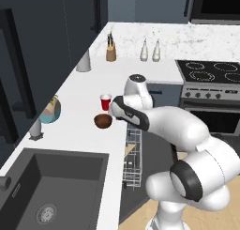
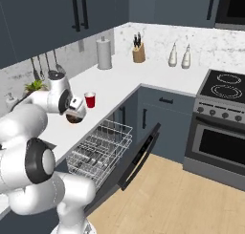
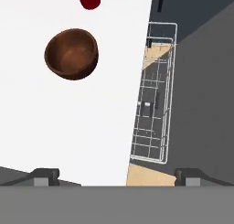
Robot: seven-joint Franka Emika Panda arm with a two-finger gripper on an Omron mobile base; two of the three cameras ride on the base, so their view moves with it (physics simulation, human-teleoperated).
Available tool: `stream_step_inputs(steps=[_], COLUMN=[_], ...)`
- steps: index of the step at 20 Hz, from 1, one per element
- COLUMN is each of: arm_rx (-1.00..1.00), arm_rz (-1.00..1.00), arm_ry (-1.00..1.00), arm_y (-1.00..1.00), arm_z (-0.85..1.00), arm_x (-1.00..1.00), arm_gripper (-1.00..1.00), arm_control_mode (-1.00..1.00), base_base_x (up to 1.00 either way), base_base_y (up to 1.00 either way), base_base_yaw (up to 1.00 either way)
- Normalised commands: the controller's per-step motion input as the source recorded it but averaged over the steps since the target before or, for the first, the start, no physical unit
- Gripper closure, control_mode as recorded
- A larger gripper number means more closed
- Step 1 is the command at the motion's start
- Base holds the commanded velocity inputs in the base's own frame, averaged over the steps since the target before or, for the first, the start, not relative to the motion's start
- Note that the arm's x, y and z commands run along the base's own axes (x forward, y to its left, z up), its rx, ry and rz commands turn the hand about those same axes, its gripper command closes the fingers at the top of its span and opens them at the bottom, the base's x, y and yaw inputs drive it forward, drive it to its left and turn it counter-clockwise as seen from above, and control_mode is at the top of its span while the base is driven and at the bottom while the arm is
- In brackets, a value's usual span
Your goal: Pick up the cup and bowl from the counter, place them in the dishwasher, and close the dishwasher door.
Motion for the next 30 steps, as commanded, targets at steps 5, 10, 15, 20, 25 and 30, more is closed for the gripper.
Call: stream_step_inputs(steps=[5, 10, 15, 20, 25, 30], arm_rx=[0.0, 0.0, 0.0, 0.0, 0.0, 0.0], arm_rz=[0.0, 0.0, 0.0, 0.0, 0.0, 0.0], arm_ry=[0.0, 0.0, 0.0, 0.0, 0.0, 0.0], arm_y=[0.04, 0.05, 0.13, 0.14, 0.09, 0.01], arm_z=[-0.16, -0.25, -0.32, -0.3, -0.27, -0.25], arm_x=[0.56, 0.49, 0.42, 0.35, 0.33, 0.29], arm_gripper=[-1.0, -1.0, -1.0, -1.0, -1.0, -1.0], arm_control_mode=[-1.0, -1.0, -1.0, -1.0, -1.0, -1.0], base_base_x=[0.0, 0.0, 0.0, 0.0, 0.0, 0.0], base_base_y=[0.0, 0.0, 0.0, 0.0, 0.0, 0.0], base_base_yaw=[0.0, 0.0, 0.0, 0.0, 0.0, 0.0])
